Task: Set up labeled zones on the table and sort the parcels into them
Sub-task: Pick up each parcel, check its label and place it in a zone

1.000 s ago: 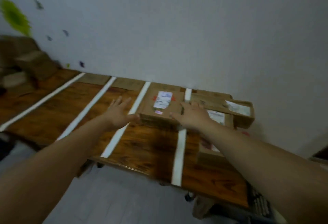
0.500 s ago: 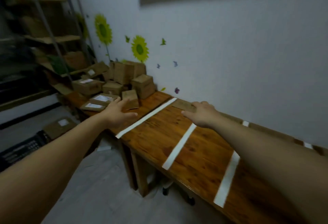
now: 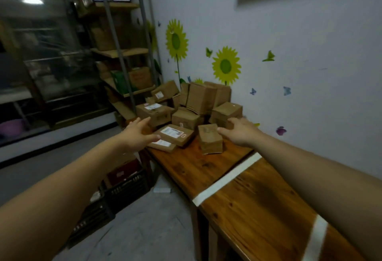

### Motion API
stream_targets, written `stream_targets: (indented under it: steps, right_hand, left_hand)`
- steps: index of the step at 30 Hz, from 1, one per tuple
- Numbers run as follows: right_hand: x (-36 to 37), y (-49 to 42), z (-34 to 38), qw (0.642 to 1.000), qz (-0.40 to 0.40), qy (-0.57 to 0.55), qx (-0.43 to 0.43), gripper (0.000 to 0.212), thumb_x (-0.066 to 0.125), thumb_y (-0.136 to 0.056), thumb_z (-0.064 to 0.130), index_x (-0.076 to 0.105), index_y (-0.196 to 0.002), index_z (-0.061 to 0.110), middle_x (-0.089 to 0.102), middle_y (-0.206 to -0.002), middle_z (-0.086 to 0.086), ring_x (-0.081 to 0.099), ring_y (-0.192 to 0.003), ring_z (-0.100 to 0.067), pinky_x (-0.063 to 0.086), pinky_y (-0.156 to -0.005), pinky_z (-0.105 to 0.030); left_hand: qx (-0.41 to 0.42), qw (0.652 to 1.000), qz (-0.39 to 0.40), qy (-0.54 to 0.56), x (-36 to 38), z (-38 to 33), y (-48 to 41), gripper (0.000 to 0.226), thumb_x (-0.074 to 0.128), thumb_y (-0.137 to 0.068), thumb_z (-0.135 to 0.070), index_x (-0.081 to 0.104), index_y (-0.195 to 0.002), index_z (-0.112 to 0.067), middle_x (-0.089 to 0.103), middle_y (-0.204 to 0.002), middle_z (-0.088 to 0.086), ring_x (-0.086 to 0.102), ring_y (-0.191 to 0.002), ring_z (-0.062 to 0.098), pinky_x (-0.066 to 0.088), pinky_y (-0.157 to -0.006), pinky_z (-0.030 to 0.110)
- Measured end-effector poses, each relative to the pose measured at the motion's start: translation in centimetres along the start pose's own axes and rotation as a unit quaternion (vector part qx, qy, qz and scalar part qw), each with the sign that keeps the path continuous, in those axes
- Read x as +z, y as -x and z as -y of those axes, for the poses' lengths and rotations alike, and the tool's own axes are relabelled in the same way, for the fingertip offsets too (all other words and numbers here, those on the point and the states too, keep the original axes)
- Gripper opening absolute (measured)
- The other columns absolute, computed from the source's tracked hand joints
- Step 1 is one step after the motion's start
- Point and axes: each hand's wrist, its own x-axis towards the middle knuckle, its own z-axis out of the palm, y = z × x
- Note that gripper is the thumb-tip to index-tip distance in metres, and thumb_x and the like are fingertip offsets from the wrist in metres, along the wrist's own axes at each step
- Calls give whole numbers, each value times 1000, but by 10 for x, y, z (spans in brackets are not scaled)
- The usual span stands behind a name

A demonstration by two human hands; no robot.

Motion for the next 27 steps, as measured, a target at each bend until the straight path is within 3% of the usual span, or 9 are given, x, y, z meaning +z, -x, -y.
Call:
stream_targets:
  steps: [11, 20, 27]
  right_hand:
    - [40, -215, 137, 1000, 10, 7, -12, 81, 45, -87, 70, 29, -151, 23, 31, -153, -12, 35, -137, -35, 37, -109, -45]
    - [125, -353, 228, 998, 35, -24, 36, 77, 47, -87, 68, 32, -150, 25, 33, -151, -12, 36, -136, -32, 35, -107, -41]
    - [177, -420, 264, 990, 67, -49, 116, 80, 47, -89, 64, 26, -153, 21, 25, -158, -9, 27, -143, -28, 29, -114, -45]
  left_hand:
    - [-20, 999, -21, 15, -73, 92, -214, 81, 60, -87, -46, 13, -151, -29, 3, -160, 4, 1, -147, 27, 12, -118, 47]
    - [7, 998, 52, 18, -107, 195, -393, 77, 58, -89, -44, 15, -150, -29, 7, -160, 5, 15, -145, 29, 20, -116, 49]
    - [19, 990, 136, 25, -126, 232, -502, 74, 57, -91, -39, 15, -151, -26, 11, -159, 7, 20, -143, 30, 26, -114, 49]
